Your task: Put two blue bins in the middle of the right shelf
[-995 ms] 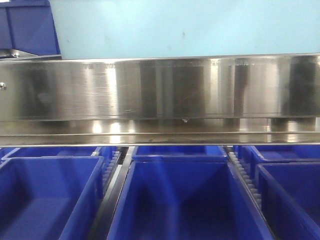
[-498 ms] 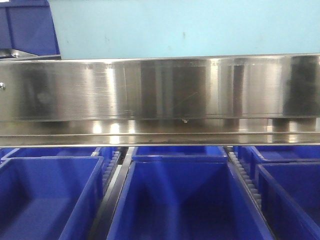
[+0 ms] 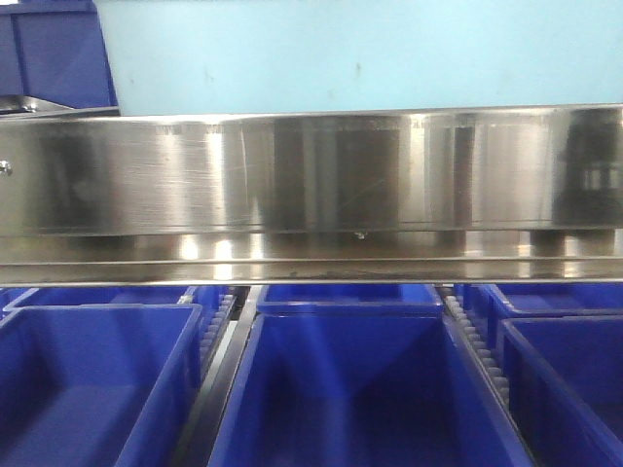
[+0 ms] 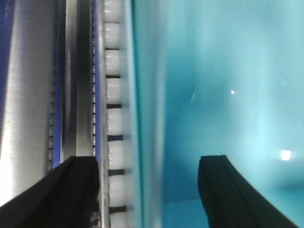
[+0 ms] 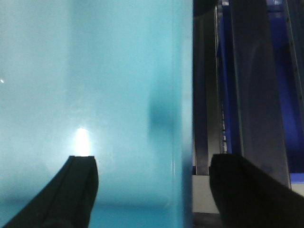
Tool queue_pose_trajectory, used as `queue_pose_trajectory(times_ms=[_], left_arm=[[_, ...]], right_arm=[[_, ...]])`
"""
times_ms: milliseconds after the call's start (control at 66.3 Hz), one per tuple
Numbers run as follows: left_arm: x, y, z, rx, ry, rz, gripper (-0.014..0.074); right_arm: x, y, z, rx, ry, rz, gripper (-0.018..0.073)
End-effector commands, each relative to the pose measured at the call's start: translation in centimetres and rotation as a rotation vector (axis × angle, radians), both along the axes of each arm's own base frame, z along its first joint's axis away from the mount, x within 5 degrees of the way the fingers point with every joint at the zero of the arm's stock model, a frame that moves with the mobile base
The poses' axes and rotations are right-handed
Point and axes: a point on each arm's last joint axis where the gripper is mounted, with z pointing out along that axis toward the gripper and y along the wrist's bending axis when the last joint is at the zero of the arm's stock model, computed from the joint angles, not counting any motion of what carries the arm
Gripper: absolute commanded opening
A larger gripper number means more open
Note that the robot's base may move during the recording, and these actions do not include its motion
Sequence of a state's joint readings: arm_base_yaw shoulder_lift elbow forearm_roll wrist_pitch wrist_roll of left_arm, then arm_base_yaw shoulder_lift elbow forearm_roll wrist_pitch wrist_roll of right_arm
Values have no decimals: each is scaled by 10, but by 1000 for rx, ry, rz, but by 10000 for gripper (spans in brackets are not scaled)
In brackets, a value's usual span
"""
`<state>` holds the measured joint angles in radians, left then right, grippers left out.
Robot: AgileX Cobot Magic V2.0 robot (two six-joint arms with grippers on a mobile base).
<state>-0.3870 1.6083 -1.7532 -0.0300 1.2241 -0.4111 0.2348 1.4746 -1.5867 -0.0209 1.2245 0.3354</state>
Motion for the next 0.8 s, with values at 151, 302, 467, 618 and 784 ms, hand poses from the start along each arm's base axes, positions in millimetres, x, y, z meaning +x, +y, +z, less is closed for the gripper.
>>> queue_pose_trajectory(times_ms=[151, 302, 467, 618, 784], left_arm=[[-2, -9, -3, 0, 6, -40, 338], [-3, -9, -14, 15, 41, -40, 338], [-3, -10, -17, 10, 55, -39, 338], [-2, -10, -18, 10, 60, -39, 338], [5, -13, -28, 21, 86, -39, 338]], right_arm=[[-3, -1, -13, -2, 42, 7, 381], [-3, 0, -13, 4, 43, 11, 381], [-3, 0, -13, 4, 43, 11, 381], [-3, 0, -13, 4, 43, 11, 381], [-3, 0, -13, 4, 43, 11, 381]])
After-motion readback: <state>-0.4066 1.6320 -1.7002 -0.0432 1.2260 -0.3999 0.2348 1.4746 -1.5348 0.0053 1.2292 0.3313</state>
